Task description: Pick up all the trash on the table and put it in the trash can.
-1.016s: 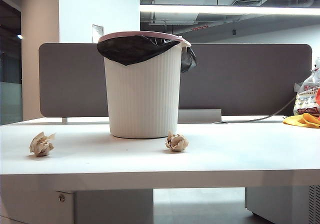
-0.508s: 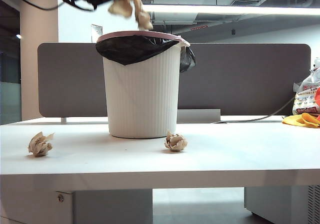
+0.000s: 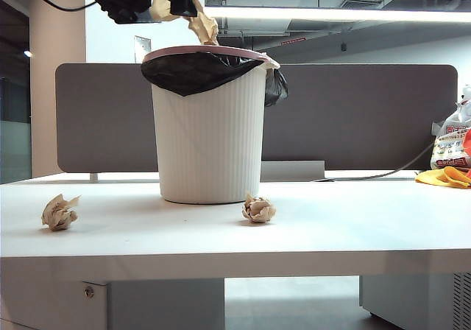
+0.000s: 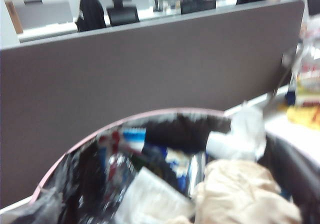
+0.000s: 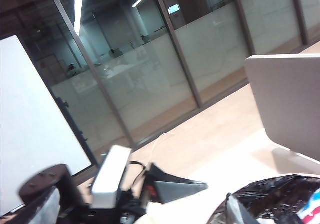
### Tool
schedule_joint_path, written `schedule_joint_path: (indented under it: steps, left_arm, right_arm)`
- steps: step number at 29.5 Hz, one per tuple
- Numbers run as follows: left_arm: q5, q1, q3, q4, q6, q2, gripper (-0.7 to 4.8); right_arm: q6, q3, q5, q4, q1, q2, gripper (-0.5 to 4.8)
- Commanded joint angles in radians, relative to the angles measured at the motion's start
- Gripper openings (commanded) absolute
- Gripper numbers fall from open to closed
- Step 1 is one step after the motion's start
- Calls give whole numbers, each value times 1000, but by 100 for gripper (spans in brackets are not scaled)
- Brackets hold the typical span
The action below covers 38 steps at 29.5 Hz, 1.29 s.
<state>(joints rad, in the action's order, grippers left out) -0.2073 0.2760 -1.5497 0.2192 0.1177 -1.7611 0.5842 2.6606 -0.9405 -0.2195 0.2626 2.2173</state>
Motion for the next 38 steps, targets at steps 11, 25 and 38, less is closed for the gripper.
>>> schedule_joint_path:
  steps: [11, 25, 38]
  left_arm:
    - [-56, 4, -42, -413, 50, 208, 479]
    - [-85, -20, -171, -709, -18, 354, 479]
    - [-220, 26, -96, -1283, -42, 403, 479]
  right_arm:
    - [-809, 1, 353, -625, 97, 6, 418]
    - [-878, 27, 602, -753, 193, -37, 423]
    - [-744, 19, 766, -1169, 201, -110, 479]
